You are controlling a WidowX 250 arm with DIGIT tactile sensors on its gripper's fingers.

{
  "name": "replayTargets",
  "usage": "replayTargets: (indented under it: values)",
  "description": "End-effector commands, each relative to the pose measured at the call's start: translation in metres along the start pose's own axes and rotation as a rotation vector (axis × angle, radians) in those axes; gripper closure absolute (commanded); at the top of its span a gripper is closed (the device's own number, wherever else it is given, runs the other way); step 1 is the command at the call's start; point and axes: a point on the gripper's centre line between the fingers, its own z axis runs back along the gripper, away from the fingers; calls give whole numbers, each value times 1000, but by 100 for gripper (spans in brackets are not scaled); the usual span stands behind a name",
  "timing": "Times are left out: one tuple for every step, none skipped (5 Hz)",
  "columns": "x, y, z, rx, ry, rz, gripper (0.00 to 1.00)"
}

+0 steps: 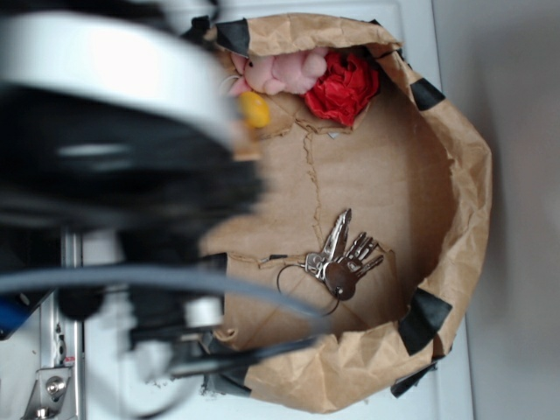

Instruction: Grab the silver keys.

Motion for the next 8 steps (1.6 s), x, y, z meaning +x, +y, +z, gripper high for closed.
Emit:
replayTargets:
  values:
    - [35, 6, -25, -182, -60, -455, 0]
    - [35, 6, -25, -182, -60, -455, 0]
    - [35, 6, -25, -182, -60, -455, 0]
    - [35, 6, -25, -182, -60, -455, 0]
    - [43, 6, -68, -89, -33, -440, 0]
    - [49, 9, -84, -66, -12, -414, 0]
    - [51, 10, -101, -22, -31, -426, 0]
    - [42, 1, -112, 9, -97, -472, 0]
